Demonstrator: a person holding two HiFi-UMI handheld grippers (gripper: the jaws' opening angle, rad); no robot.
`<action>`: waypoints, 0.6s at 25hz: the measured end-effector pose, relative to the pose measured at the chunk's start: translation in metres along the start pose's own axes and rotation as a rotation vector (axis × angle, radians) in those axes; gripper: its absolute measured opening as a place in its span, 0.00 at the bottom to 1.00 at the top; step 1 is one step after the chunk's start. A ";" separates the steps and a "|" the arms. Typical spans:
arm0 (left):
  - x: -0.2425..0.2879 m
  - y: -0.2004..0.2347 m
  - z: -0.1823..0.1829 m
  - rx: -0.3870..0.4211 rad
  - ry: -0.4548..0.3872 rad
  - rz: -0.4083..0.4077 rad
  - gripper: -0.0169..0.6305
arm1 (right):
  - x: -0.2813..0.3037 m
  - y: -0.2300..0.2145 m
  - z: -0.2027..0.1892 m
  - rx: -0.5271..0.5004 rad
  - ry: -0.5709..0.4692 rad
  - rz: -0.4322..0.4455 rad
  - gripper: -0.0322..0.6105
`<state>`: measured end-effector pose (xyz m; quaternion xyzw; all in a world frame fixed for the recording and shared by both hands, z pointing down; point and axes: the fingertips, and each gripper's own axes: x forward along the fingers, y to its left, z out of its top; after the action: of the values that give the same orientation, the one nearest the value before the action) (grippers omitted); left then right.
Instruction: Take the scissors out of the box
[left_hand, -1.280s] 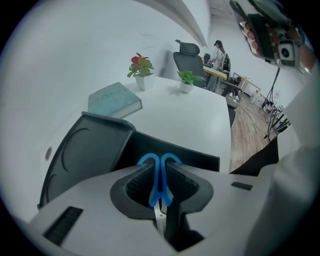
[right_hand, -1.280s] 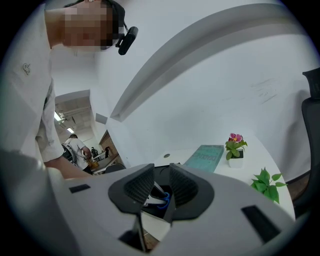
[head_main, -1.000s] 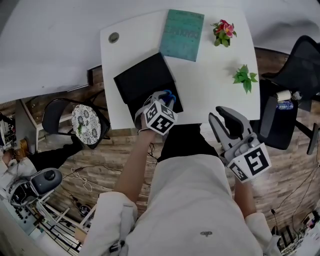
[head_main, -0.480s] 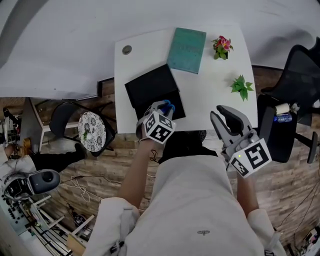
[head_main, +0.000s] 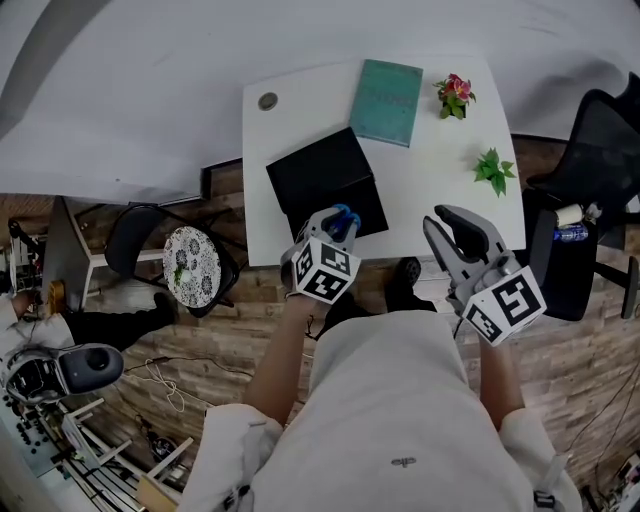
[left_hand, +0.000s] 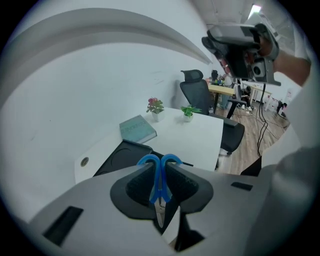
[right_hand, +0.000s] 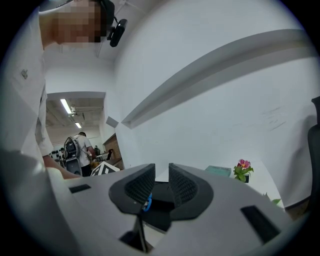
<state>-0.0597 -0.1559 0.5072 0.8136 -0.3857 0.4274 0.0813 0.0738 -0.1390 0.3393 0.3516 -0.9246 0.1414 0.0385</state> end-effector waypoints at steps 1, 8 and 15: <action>-0.007 0.001 0.001 -0.005 -0.022 -0.005 0.16 | 0.002 0.005 0.001 -0.004 -0.002 -0.010 0.19; -0.057 0.011 0.000 -0.019 -0.161 -0.049 0.16 | 0.009 0.050 0.004 -0.018 -0.031 -0.108 0.19; -0.102 0.020 -0.014 0.003 -0.267 -0.089 0.16 | 0.009 0.103 -0.002 -0.049 -0.039 -0.186 0.18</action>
<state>-0.1171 -0.1060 0.4347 0.8796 -0.3559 0.3120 0.0469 -0.0016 -0.0705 0.3189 0.4377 -0.8916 0.1077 0.0423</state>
